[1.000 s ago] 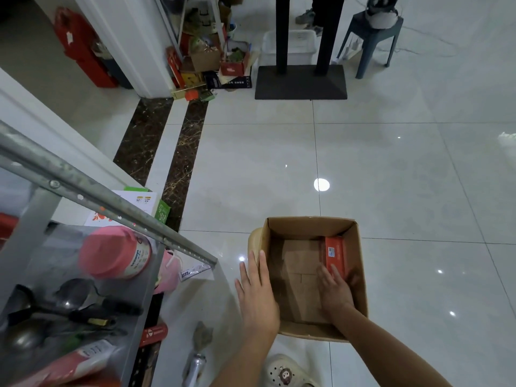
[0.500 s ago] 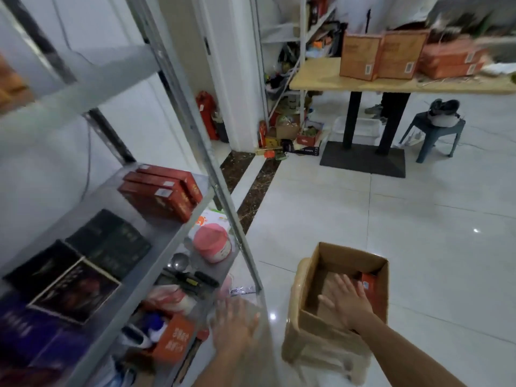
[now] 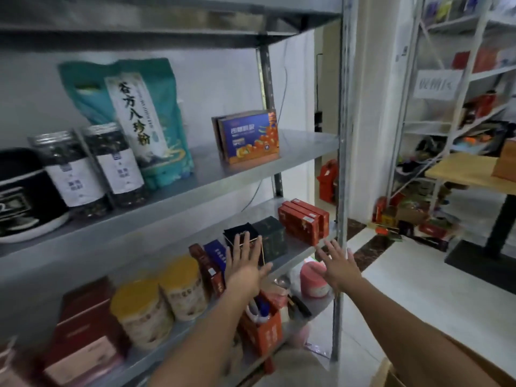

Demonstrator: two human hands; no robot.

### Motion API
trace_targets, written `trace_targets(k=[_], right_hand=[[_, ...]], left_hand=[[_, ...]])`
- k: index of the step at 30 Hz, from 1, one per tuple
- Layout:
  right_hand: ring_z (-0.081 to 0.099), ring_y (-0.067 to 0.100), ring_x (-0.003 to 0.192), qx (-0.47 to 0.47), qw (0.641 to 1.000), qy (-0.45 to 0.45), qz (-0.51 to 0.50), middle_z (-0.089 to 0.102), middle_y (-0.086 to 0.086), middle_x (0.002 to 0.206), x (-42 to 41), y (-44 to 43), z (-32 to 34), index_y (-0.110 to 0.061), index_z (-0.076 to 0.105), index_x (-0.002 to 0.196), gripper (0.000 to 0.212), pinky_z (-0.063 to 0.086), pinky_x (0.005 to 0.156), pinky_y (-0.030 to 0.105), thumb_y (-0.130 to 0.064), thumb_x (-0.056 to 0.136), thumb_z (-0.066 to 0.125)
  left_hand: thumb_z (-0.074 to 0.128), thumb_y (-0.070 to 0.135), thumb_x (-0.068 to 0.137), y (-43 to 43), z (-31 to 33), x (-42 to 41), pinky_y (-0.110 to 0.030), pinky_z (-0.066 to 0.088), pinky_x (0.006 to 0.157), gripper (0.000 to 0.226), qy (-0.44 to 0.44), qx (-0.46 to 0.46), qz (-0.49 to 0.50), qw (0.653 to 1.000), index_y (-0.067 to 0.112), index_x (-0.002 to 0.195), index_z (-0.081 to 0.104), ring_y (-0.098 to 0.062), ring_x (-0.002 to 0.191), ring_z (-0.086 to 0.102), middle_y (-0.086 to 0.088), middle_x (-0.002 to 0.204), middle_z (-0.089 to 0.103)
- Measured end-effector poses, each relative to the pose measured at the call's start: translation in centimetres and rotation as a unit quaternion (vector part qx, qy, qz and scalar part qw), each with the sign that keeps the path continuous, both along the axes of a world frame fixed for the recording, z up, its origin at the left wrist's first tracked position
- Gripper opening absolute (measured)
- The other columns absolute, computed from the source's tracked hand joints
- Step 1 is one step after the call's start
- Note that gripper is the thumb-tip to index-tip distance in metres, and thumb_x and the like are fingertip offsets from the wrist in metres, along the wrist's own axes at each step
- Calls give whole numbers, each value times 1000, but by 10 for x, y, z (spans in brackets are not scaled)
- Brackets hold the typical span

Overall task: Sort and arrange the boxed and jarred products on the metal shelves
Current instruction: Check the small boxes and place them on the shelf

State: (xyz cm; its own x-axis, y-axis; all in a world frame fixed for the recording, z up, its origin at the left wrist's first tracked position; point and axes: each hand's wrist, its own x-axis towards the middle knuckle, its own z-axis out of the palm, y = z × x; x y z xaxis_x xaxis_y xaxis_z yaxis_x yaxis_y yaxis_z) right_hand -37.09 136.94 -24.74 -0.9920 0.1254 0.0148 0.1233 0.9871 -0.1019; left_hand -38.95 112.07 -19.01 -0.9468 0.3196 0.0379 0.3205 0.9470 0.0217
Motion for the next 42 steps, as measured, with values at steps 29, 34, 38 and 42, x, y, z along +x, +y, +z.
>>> trace_targets(k=[29,34,38,42], right_hand=[[28,37,139,39,885,432,172,37,20,146,-180,-74,258,-9,32,148,79,5,120,53,-33,83,68],[33,39,131,13,863,476,170,43,21,135,-167,-64,253,-11,42,140,70,7,119,50,-19,77,73],[42,39,119,-5,803,547,237,54,23,122,-149,-47,232,-6,48,121,60,22,113,54,-6,69,79],[44,31,111,-78,779,548,294,61,23,111,-134,-35,217,-1,55,114,57,27,102,44,0,65,85]], left_hand=[[22,59,99,-17,127,-73,-45,4,120,66,299,-56,124,945,22,154,17,-34,150,3,-8,163,10],[19,61,99,-14,129,-70,-41,8,120,72,294,-41,143,944,18,155,9,-28,149,12,-7,162,16],[26,66,95,-6,134,-72,-37,15,118,84,285,14,184,940,14,155,-2,-24,145,26,-7,156,32],[49,58,92,-7,141,-68,-38,21,113,92,263,135,143,945,21,155,-6,-23,142,31,-5,156,32]])
